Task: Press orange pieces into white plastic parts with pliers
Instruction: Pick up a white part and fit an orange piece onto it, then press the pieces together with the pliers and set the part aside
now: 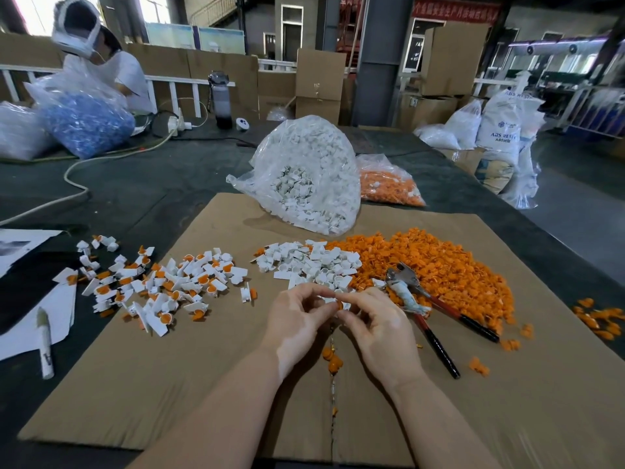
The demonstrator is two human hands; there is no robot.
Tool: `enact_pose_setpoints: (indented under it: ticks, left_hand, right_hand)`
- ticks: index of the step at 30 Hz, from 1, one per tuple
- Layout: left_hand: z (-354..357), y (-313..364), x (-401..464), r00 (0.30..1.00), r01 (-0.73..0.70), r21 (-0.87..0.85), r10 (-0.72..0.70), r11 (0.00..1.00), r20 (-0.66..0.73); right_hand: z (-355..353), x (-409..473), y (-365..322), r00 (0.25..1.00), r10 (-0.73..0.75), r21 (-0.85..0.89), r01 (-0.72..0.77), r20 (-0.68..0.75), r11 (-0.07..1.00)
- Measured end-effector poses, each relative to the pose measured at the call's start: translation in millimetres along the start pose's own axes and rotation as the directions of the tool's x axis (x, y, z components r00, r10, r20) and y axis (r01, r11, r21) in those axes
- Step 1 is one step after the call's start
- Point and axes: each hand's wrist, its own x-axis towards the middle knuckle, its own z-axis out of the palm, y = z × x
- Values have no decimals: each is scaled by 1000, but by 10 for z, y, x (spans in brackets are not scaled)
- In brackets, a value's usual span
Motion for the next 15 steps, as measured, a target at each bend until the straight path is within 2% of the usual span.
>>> enact_pose_setpoints:
  ticks: [3, 6, 8, 10, 12, 15]
  left_hand:
    - [11, -21, 27, 999, 31, -34, -31, 999, -14]
    - [24, -33, 50, 996, 61, -81, -66, 995, -55]
    - [23, -30, 57, 995, 71, -97, -77, 993, -59]
    - [14, -30, 65, 995, 71, -111, -78, 991, -65]
    - [10, -24, 68, 995, 69, -142, -78, 988, -64]
    - [5, -11, 65, 994, 85, -192, -97, 978, -54]
  right_hand:
    - [-23, -2, -10, 999, 27, -17, -27, -43, 999]
    - [-116, 12, 32, 970, 135, -168, -171, -203, 971]
    - [-227, 57, 72, 910, 327, -315, -398, -253, 862]
    - [-337, 109, 119, 820, 535, -480, -559, -202, 676]
    - [-415, 146, 164, 737, 666, -600, -587, -117, 544]
    - [-467, 192, 208, 683, 728, -674, -564, -58, 476]
